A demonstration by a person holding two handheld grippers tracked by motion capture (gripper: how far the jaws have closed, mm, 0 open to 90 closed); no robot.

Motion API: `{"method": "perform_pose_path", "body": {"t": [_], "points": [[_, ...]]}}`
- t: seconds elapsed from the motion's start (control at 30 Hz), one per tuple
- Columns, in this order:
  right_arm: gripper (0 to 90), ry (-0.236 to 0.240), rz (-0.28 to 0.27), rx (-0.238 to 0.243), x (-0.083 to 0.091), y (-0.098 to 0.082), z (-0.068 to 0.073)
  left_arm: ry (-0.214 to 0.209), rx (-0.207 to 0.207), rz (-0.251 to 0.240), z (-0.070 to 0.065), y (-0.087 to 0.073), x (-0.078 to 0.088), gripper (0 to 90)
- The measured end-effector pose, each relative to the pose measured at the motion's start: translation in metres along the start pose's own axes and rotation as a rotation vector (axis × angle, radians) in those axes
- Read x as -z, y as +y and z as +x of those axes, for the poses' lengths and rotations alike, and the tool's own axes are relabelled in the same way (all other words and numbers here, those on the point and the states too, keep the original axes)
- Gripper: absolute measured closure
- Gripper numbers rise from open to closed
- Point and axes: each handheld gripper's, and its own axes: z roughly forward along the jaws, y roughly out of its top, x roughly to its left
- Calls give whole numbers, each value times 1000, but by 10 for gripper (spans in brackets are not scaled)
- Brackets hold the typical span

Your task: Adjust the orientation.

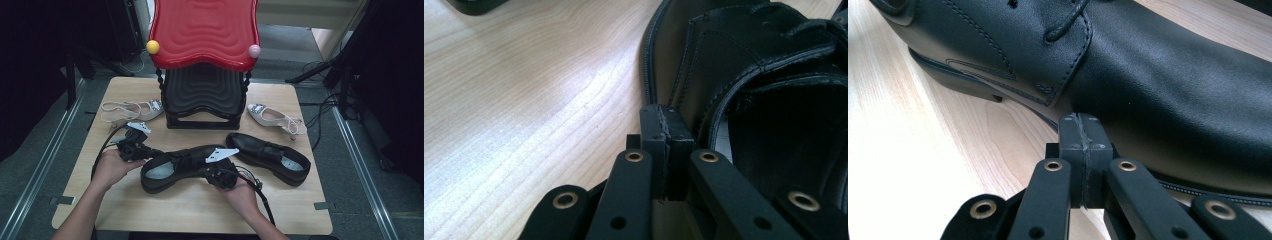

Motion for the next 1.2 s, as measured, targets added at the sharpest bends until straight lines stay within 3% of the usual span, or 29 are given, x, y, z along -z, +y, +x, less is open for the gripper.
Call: {"method": "perform_pose_path", "body": {"t": [0.47, 0.9, 1.07, 1.2], "points": [[900, -7, 13, -67, 2, 4, -17, -65, 10, 0, -18, -7, -6, 900], [900, -18, 19, -98, 2, 8, -25, -40, 23, -12, -35, -6, -17, 900], [900, -23, 18, -102, 2, 8, -27, 26, -31, -3, -43, -5, -22, 900], [900, -22, 19, -105, 3, 8, -28, 48, -16, 5, -40, -5, -25, 900]]}}
